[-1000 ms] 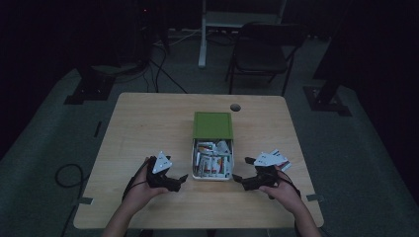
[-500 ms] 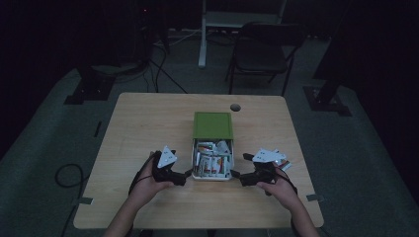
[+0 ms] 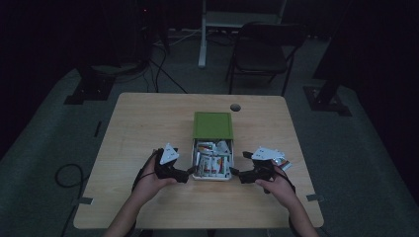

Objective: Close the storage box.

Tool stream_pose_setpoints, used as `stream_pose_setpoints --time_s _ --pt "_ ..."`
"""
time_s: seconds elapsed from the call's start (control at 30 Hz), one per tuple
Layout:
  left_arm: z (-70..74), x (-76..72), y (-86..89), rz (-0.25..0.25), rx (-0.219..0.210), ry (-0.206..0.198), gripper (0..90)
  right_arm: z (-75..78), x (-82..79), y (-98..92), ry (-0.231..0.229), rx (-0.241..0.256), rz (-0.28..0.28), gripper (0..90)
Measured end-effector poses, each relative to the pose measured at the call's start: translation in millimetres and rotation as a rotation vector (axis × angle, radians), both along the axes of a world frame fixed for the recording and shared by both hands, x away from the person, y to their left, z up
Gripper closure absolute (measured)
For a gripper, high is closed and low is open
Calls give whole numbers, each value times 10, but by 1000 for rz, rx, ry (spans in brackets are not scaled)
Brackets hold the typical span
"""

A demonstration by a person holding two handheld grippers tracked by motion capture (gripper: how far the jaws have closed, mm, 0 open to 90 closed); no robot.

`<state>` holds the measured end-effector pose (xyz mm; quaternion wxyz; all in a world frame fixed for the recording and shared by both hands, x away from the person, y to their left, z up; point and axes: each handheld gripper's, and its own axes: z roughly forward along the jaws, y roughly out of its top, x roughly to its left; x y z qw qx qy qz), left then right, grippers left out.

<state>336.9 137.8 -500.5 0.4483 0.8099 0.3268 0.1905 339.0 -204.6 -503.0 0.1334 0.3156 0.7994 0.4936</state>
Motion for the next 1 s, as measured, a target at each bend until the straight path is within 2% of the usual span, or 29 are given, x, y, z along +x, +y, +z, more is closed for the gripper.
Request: stream_pose_setpoints --time_s 0.63,1.0 --pt "4 122 -21 20 5 -3 27 22 119 14 -8 -23 -29 116" --pt "20 193 -38 32 -13 -8 27 47 202 14 -7 -19 -80 116"
